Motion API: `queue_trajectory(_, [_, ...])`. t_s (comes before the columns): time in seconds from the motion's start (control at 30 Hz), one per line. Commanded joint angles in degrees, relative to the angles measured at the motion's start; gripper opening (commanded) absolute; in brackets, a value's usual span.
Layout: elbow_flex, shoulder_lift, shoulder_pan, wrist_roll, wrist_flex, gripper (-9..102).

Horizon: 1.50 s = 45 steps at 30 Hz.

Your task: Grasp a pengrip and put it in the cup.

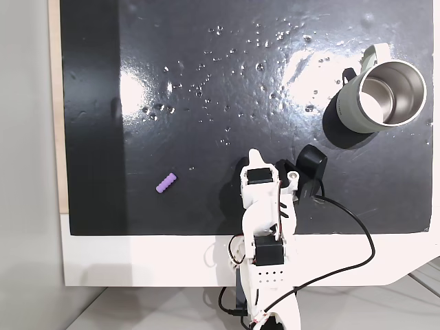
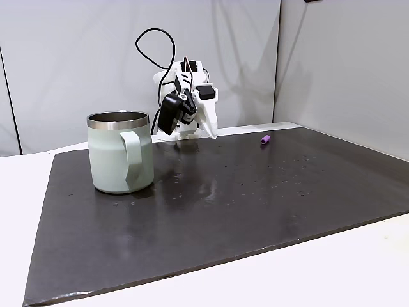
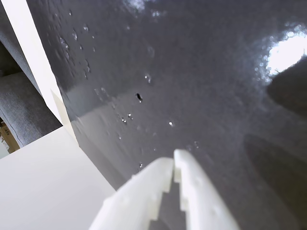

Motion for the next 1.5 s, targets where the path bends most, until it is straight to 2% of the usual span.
queue_trajectory(0.0, [0.2,0.6,-3.3,-4.3,-3.7,0])
queue_trajectory(0.27, [-1.1,0.6,-3.4,-4.6,-3.6,0])
queue_trajectory(0.47, [-11.6,-0.9,-6.1,-7.8,0.1,0])
queue_trajectory(0.57, [-21.9,-11.2,-7.5,-7.9,1.1,0])
queue_trajectory(0.73, [-40.7,-30.1,-12.8,-5.6,10.4,0])
queue_trajectory(0.9, [-48.2,-42.1,-23.9,-1.8,15.3,0])
queue_trajectory(1.03, [-55.1,-55.4,-28.9,2.5,17.9,0])
queue_trajectory(1.33, [-66.4,-76.7,-33.3,7.2,21.3,0])
queue_trajectory(1.47, [-68.9,-80.2,-36.6,7.6,22.9,4])
